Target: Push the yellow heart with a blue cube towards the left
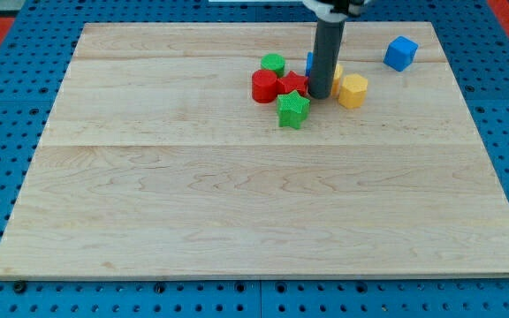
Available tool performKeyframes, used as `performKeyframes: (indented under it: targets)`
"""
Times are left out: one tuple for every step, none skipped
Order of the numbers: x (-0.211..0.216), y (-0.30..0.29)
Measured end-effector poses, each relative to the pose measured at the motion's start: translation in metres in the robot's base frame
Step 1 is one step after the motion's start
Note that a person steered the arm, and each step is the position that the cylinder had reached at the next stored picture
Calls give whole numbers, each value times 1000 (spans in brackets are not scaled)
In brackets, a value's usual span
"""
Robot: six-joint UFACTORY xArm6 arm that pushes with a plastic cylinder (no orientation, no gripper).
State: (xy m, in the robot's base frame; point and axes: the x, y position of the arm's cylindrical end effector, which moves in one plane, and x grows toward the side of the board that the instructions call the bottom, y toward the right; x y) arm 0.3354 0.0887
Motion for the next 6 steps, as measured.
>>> performKeyframes:
  targets:
    - [-40, 8]
    - [-42, 76]
    - [-37, 65]
    - [-25, 109]
    - [-36, 207]
    - [-64, 180]
